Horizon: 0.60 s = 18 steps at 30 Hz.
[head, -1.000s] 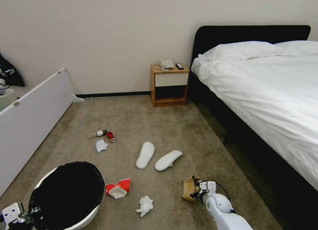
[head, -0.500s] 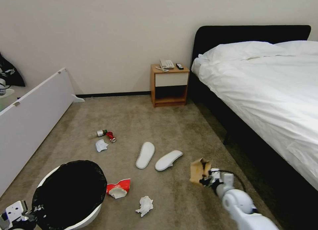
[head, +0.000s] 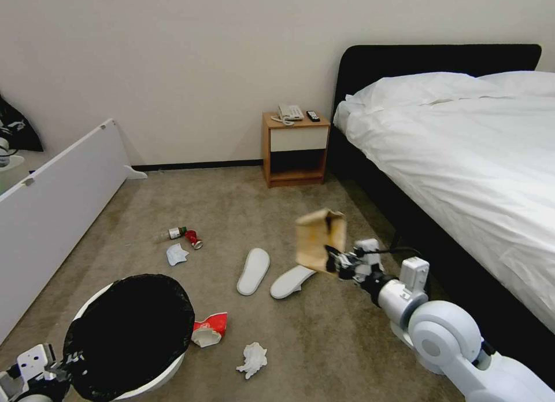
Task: Pick up the trash bin and place the garbage on the floor into it.
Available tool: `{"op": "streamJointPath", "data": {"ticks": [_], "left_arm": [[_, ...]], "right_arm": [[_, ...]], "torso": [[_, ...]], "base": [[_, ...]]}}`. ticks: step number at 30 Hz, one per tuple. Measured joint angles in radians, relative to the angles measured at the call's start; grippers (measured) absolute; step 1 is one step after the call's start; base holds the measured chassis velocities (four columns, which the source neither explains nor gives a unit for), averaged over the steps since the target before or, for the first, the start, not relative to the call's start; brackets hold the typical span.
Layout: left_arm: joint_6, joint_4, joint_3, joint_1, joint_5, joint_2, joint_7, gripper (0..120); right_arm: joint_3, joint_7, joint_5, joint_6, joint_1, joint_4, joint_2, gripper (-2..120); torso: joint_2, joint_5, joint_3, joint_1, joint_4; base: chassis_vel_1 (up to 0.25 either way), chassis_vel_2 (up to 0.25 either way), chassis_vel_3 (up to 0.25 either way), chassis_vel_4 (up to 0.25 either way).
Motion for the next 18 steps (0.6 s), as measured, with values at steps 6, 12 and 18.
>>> {"op": "streamJointPath", "data": {"ticks": [6, 12, 18], "left_arm": [[0.0, -0.012, 0.007, 0.006, 0.005, -0.005, 0.001, 2], [0.0, -0.017, 0.024, 0.007, 0.011, -0.005, 0.004, 2], [0.0, -0.02, 0.034, 0.007, 0.023, -0.006, 0.011, 2]], "right_arm": [[-0.146, 0.014, 0.074, -0.003, 0.199, 0.08, -0.042, 0], [-0.363, 0.012, 0.171, 0.001, 0.417, 0.116, -0.043, 0], [-0.535, 0.046, 0.228, -0.014, 0.581, 0.104, 0.016, 0]], "torso": [[0.0, 0.0, 0.0, 0.0, 0.0005], [0.0, -0.0001, 0.0, 0.0, 0.0], [0.0, -0.0001, 0.0, 0.0, 0.0001]], "base": [[0.0, 0.0, 0.0, 0.0], [0.0, 0.0, 0.0, 0.0], [0.0, 0.0, 0.0, 0.0]]}}
